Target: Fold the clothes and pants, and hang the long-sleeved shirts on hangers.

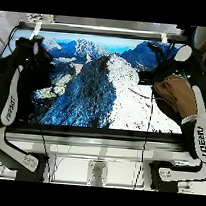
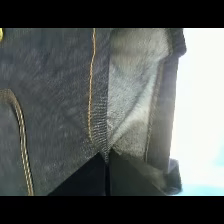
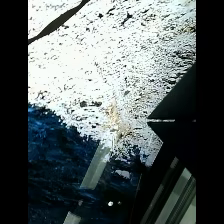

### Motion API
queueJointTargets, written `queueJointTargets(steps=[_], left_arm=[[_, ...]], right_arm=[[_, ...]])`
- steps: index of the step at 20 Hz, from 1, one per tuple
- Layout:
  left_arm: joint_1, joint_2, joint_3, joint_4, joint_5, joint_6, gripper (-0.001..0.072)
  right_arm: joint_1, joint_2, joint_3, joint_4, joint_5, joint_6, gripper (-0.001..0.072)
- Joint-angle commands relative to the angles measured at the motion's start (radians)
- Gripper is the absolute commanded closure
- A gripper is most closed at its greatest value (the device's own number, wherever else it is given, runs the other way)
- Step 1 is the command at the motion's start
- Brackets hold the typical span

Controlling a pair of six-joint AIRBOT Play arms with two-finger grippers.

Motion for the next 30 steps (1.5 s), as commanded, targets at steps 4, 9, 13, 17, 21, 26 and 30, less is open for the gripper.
queueJointTargets(steps=[4, 9, 13, 17, 21, 26, 30], left_arm=[[-0.438, -0.005, 0.0, -0.261, 0.01, 0.031, 0.0685], [-0.743, -0.118, 0.0, -0.267, 0.066, 0.031, 0.0685], [-0.862, -0.153, 0.0, -0.253, 0.187, 0.03, 0.0567], [-0.809, -0.073, 0.015, -0.08, 0.14, -0.045, 0.0015], [-0.629, 0.066, 0.015, 0.169, 0.075, -0.045, 0.0016], [-0.209, 0.061, 0.015, -0.048, 0.018, -0.124, 0.0017], [0.07, -0.001, 0.015, -0.509, 0.164, -0.121, 0.0018]], right_arm=[[-0.192, 0.001, 0.001, -0.029, 0.106, -0.011, 0.068], [-0.299, 0.001, 0.001, -0.029, 0.117, -0.084, 0.0679], [-0.341, 0.001, 0.001, -0.028, 0.117, -0.13, 0.0678], [-0.358, 0.001, 0.0, -0.006, 0.1, -0.13, 0.045], [-0.355, 0.0, 0.0, 0.118, 0.04, -0.128, 0.045], [-0.251, -0.014, 0.0, 0.21, -0.341, -0.035, 0.0451], [-0.119, -0.139, 0.001, 0.254, -0.561, 0.054, 0.0448]])
